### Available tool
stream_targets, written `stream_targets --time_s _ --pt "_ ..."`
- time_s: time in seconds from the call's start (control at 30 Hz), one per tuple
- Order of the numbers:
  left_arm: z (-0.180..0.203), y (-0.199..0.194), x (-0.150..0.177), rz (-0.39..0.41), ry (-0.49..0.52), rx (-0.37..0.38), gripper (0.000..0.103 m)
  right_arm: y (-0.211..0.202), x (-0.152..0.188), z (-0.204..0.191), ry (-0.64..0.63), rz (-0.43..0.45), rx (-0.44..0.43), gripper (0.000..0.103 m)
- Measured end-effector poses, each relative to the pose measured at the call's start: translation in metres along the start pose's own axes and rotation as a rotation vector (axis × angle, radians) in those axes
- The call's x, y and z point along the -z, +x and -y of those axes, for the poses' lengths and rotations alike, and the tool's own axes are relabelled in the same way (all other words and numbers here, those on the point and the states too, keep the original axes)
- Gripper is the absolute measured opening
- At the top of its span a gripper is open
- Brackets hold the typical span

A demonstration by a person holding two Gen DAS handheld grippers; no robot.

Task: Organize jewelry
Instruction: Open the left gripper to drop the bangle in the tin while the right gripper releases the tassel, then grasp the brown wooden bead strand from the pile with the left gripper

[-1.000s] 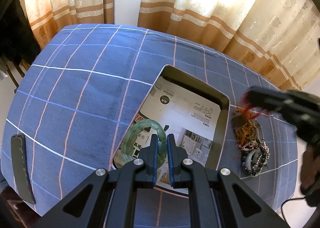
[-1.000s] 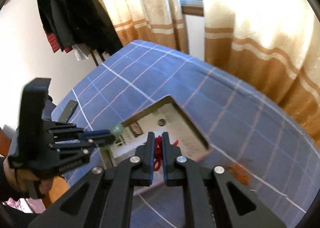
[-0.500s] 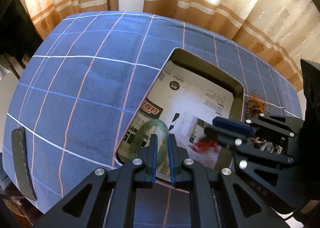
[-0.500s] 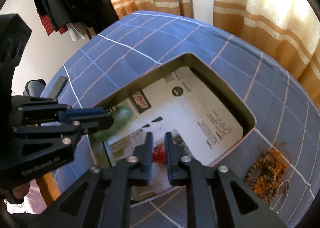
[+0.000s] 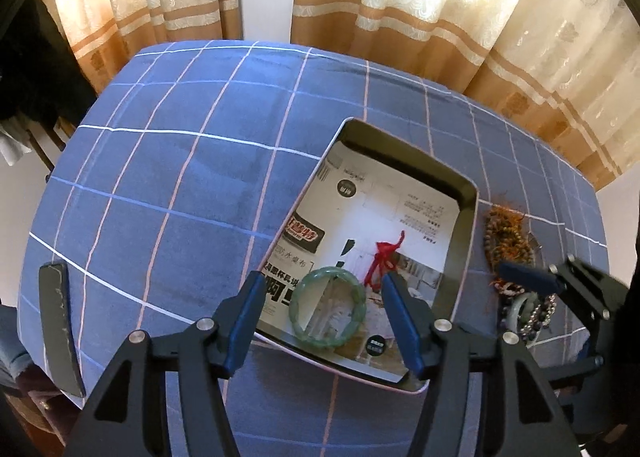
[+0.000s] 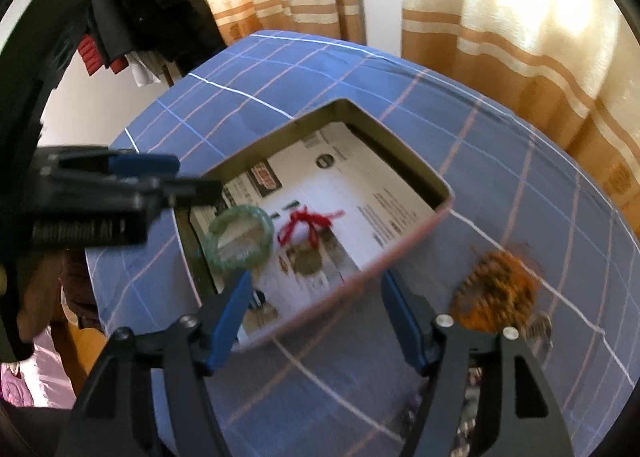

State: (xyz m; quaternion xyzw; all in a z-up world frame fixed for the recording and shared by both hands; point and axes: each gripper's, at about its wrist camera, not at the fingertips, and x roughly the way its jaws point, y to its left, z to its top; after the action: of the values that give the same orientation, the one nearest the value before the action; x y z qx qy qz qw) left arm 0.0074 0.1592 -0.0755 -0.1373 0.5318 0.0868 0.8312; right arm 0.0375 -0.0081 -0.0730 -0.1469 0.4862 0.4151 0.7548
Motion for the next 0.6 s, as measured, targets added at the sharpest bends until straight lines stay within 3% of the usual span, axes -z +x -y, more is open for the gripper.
stream_targets --time_s 0.13,0.37,0.47,0.53,0.6 --pt "0.017 -0.006 0.003 0.007 0.024 0.017 0.061 -0.018 0.022 0.015 0.048 0.008 0.022 0.071" --pt "0.081 0.003 0.009 -0.014 0.123 0.08 0.061 -0.05 0.073 0.091 0.252 0.002 0.176 0.071" --pt "0.106 0.011 0.011 -0.03 0.155 0.093 0.061 -0.055 0.08 0.12 0.299 0.001 0.201 0.07" --pt "0.122 0.019 0.011 -0.038 0.173 0.101 0.061 -0.055 0.078 0.13 0.293 0.006 0.208 0.063" --pt "0.135 0.026 0.011 -0.045 0.182 0.107 0.061 -0.051 0.073 0.14 0.281 0.007 0.204 0.048"
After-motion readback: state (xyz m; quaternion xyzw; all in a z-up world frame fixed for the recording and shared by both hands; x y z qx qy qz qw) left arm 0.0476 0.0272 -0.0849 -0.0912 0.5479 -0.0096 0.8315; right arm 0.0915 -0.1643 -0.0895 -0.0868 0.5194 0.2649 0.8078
